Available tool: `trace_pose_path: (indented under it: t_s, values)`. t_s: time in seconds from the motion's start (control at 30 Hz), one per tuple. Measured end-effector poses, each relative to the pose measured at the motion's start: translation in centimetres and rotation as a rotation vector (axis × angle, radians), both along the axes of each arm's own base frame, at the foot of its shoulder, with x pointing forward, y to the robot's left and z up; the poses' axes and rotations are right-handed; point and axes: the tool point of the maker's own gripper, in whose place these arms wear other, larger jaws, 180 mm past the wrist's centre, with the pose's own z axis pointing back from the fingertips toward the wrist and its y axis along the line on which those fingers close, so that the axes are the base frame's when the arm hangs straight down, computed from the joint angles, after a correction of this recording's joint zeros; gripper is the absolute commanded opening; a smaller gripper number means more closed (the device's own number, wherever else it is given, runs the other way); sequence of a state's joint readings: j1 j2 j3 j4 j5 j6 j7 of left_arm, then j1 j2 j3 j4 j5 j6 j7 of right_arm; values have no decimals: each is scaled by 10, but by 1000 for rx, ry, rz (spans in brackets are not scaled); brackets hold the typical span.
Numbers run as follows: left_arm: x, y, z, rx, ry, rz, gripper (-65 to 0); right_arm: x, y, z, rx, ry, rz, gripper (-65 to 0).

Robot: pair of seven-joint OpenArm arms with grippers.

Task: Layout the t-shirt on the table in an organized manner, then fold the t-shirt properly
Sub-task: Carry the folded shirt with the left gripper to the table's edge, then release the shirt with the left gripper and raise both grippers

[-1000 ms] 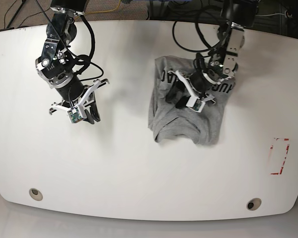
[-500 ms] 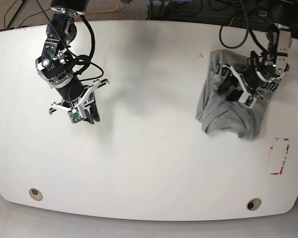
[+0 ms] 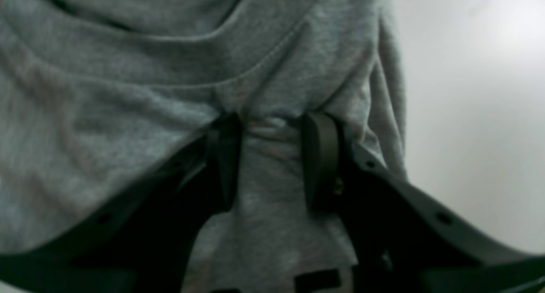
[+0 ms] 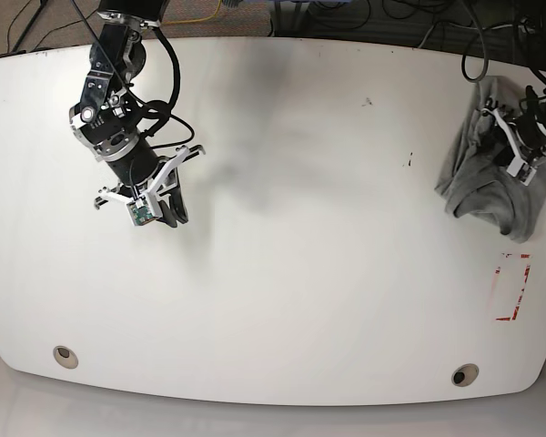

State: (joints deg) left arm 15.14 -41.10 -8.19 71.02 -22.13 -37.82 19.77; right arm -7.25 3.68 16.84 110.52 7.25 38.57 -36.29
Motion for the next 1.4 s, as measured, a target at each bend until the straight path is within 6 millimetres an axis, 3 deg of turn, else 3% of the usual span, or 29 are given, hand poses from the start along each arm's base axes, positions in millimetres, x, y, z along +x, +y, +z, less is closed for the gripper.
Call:
trace_pose_path:
  t_s: [0.37, 0.73, 0.9, 1.17, 1.27, 1.4]
  values:
    - [-16, 60, 5, 73, 33, 142, -424, 0, 0, 0, 1, -1, -1, -568]
    - [-13, 68, 17, 140, 27, 149, -424, -6, 0, -5, 3, 18, -1, -568]
    - [12, 58, 52, 224, -39, 86, -424, -7, 0, -7, 1, 21, 0, -568]
    - [93, 14, 161, 326, -309, -10, -424, -6, -5, -5, -19, 14, 2, -563]
    - [106, -2, 178, 334, -369, -10, -425, -5, -11, 1, -26, -29, 6, -563]
    - [106, -29, 166, 327, -386, -17, -425, -6, -17, 7, 0, -90, -12, -561]
